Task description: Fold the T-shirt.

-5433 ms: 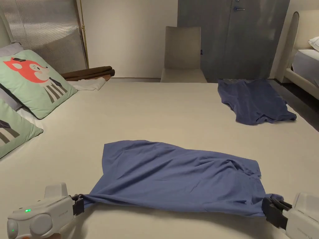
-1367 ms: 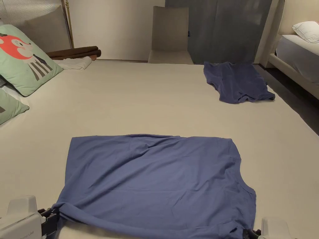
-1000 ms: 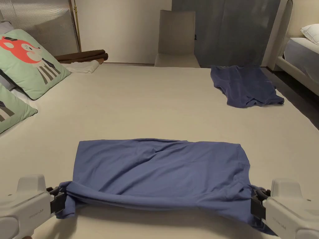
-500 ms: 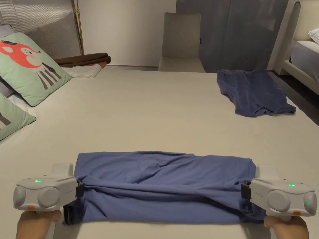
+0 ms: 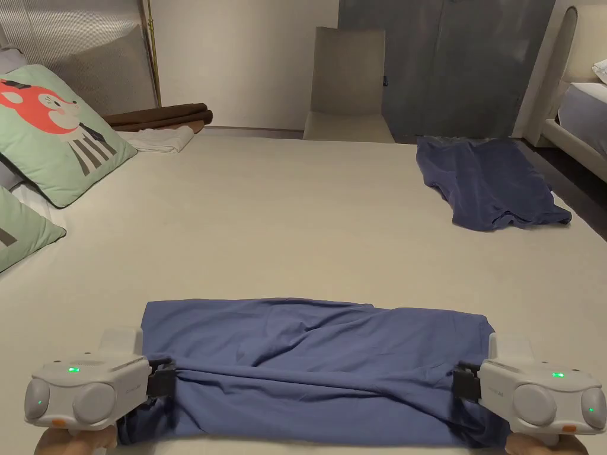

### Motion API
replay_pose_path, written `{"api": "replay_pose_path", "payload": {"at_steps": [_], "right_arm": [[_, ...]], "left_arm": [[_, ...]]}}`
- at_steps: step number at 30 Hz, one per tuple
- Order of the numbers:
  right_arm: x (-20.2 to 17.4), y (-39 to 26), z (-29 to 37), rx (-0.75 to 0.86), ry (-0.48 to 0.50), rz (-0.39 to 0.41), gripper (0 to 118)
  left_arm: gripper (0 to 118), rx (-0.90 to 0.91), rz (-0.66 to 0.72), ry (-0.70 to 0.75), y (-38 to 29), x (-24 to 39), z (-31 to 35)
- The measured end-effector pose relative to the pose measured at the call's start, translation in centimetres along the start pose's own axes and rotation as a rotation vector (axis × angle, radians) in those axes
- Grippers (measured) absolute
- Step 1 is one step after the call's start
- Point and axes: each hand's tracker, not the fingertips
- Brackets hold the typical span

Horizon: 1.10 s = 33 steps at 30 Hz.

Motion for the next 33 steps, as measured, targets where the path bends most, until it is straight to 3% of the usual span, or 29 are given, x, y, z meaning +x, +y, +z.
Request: {"api": "replay_pose_path", "payload": {"at_steps": [1, 2, 6, 14, 17, 19, 20, 21, 22, 23, 30, 33], "right_arm": [[-0.2, 0.3, 1.3, 0.035, 0.009, -0.001, 98], [-0.3, 0.7, 2.8, 0.076, 0.019, -0.007, 99], [-1.0, 1.4, 9.3, 0.254, 0.054, -0.019, 99], [-3.2, -0.9, 19.8, 0.537, 0.042, -0.039, 106], [-4.1, -2.3, 21.7, 0.579, 0.032, -0.035, 104], [-4.6, -3.0, 22.4, 0.602, 0.022, -0.02, 90], [-4.9, -3.4, 22.7, 0.61, 0.011, -0.012, 72], [-5.0, -3.6, 22.7, 0.617, 0.004, -0.007, 35], [-5.2, -3.8, 22.8, 0.622, -0.005, -0.002, 4], [-5.2, -3.8, 22.7, 0.619, -0.009, 0.0, 0], [-5.0, -3.4, 21.9, 0.624, 0.0, -0.006, 0], [-5.0, -3.2, 21.7, 0.617, -0.002, -0.008, 0]], "left_arm": [[109, 0.029, 0.011, -0.019, 0.4, 0.2, 0.8], [112, 0.071, 0.027, -0.041, 0.9, 0.5, 2.0], [112, 0.238, 0.044, -0.113, 2.9, 2.9, 7.8], [112, 0.548, 0.001, -0.104, 2.1, 8.5, 17.3], [100, 0.648, -0.049, -0.112, 0.7, 9.9, 18.7], [73, 0.679, -0.075, -0.081, -0.2, 10.9, 19.3], [55, 0.685, -0.083, -0.065, -0.6, 11.3, 19.3], [27, 0.692, -0.084, -0.065, -0.9, 11.6, 19.4], [4, 0.697, -0.081, -0.069, -1.2, 11.7, 19.4], [0, 0.694, -0.079, -0.082, -1.3, 11.7, 19.3], [0, 0.633, -0.061, -0.103, -1.1, 11.2, 18.8], [0, 0.523, -0.031, -0.096, -0.6, 10.1, 17.8]]}}
